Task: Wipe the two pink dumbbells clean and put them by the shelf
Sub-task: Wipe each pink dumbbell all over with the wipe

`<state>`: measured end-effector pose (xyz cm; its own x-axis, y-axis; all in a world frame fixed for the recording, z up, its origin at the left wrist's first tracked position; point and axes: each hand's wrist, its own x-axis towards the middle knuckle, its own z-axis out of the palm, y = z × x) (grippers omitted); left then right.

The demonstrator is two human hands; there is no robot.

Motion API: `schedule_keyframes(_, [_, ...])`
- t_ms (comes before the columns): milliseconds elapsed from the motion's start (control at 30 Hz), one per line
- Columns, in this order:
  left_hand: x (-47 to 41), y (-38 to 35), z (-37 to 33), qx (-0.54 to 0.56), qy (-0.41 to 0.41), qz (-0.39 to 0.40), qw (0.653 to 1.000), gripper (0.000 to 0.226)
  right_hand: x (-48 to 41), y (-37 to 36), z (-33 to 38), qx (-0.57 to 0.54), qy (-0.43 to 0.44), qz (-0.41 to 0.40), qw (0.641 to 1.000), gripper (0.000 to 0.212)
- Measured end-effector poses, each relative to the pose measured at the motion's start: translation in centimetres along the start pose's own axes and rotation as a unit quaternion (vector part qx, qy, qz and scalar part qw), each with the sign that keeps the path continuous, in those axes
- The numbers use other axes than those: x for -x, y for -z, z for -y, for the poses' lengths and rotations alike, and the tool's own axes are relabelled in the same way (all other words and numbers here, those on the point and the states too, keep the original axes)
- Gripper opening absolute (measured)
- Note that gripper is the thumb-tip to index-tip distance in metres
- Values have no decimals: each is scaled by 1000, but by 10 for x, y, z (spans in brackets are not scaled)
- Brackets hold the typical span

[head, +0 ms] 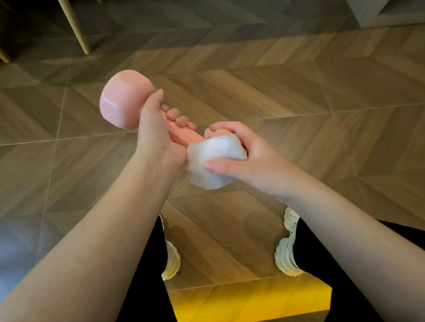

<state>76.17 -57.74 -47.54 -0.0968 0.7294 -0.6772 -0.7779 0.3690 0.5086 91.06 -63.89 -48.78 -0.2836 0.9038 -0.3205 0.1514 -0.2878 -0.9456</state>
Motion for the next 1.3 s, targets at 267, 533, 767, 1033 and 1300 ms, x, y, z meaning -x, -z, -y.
schedule_keyframes(267, [2, -3, -1, 8, -2, 4, 1000, 36, 1, 11, 10, -44, -20, 22, 999, 28])
schedule_keyframes(533, [4, -2, 2, 5, -3, 0, 1000, 37, -4, -8, 1, -11, 7, -52, 999, 41])
schedule_keyframes(767, [4, -3, 0, 11, -6, 3, 1000, 38, 2, 11, 6, 0, -3, 43, 999, 55])
schedule_keyframes(1033, [5, -4, 1, 24, -5, 6, 1000, 36, -3, 2, 8, -16, 5, -40, 999, 27])
schedule_keyframes(1300, [8, -1, -1, 17, -16, 38, 999, 39, 4, 16, 5, -107, -97, 71, 987, 51])
